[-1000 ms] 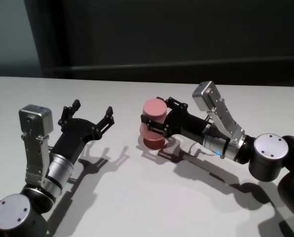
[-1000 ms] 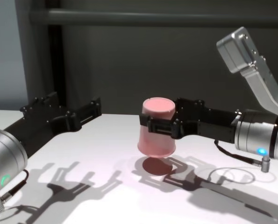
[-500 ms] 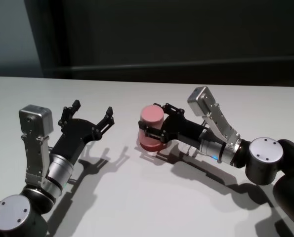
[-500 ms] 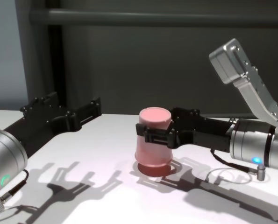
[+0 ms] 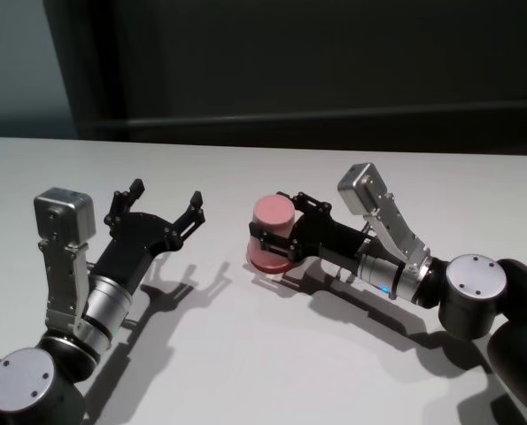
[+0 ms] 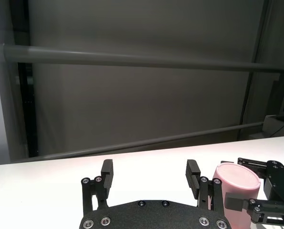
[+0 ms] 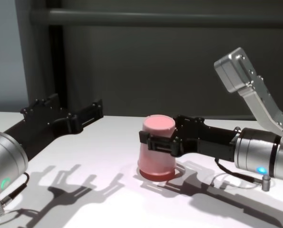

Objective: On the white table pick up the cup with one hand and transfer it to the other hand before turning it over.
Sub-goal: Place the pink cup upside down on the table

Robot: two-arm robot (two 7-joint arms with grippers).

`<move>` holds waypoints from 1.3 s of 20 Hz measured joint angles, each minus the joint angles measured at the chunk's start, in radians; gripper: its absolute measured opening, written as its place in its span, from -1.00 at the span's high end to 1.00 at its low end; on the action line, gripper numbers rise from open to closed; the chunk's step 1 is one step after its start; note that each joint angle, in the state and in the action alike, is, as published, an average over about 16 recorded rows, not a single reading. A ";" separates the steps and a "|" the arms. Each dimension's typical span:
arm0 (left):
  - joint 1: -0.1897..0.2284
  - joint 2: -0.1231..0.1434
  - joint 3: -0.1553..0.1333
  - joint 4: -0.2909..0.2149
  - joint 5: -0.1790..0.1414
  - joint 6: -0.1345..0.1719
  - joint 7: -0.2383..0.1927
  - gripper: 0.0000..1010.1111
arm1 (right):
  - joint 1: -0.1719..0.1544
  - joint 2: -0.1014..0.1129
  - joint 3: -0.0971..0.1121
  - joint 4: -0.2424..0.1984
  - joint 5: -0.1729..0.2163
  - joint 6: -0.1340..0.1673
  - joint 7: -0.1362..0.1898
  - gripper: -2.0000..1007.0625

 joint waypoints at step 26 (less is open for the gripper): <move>0.000 0.000 0.000 0.000 0.000 0.000 0.000 -0.98 | 0.002 -0.011 0.018 -0.012 -0.007 -0.024 -0.009 -0.99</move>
